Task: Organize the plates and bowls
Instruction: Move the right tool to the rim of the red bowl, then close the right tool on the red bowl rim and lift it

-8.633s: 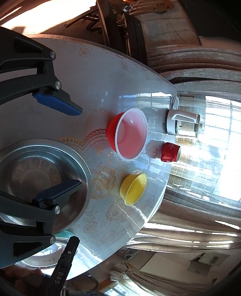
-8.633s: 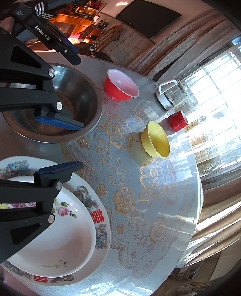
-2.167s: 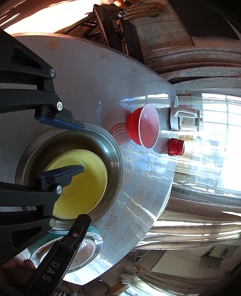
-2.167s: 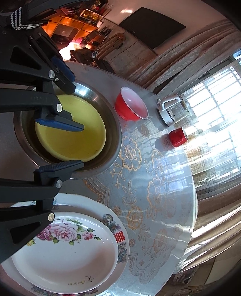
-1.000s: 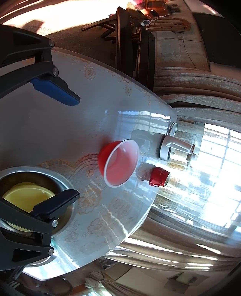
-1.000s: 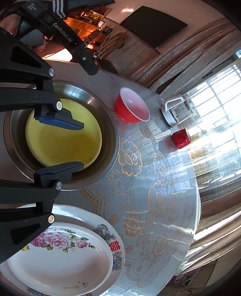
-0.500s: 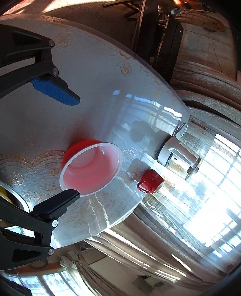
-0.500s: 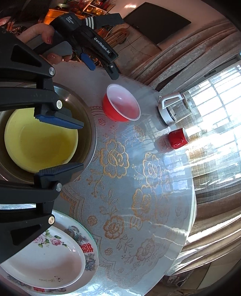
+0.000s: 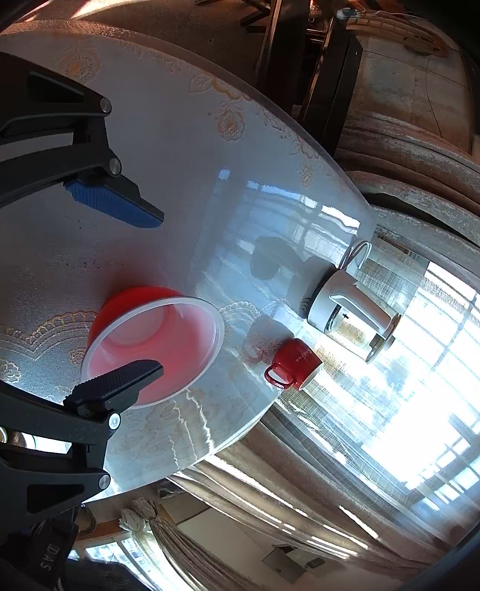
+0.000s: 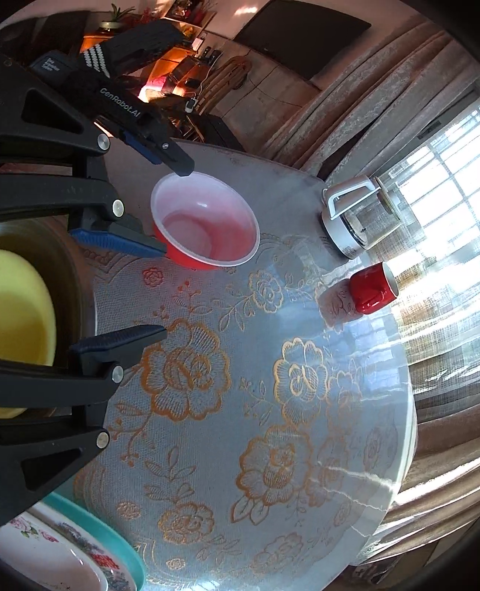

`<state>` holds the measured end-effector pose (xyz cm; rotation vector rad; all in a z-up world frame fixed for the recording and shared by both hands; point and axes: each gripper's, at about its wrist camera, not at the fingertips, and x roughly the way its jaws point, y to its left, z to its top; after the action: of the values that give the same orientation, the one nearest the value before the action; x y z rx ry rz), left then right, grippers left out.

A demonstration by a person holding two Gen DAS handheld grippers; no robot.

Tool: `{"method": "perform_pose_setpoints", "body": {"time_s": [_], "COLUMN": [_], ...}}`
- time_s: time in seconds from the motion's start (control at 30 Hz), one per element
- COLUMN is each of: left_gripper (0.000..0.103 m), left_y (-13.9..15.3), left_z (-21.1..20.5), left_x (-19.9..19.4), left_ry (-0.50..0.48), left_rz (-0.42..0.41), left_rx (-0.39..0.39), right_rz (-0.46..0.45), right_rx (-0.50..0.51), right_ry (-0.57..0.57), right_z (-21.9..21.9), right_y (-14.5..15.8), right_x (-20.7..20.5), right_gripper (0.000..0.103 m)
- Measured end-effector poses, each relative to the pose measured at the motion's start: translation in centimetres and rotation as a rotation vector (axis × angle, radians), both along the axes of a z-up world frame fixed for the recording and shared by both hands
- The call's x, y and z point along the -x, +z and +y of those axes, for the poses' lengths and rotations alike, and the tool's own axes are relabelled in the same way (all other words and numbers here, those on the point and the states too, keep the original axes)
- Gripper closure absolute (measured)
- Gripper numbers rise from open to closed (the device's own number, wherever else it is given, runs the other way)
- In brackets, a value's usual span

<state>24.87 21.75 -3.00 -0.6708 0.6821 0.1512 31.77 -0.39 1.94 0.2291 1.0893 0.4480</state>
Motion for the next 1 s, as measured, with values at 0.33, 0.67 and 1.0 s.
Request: {"method": "perform_pose_setpoints", "body": {"time_s": [0.33,0.67,1.0], "left_gripper": [0.039,0.052,0.084], "left_y": [-0.9,-1.5,-1.5], "left_z": [-0.1,-0.7,-2.0], "left_x": [-0.6,-1.0,-1.4], "left_ry": [-0.038,-0.074,-0.129], "left_rz": [0.025,0.055,0.059], "left_rx": [0.03,0.021,-0.043], "right_rz": [0.03,0.11,0.09], "right_rx": [0.022,0.027,0.012], "right_ry": [0.001,0.022,0.045], "right_z": [3.4,4.7,4.8], "right_y": [-1.5,-4.1,-4.0], "right_x": [-3.5,-4.4,-3.6], "right_gripper": [0.065,0.073,0.09]}}
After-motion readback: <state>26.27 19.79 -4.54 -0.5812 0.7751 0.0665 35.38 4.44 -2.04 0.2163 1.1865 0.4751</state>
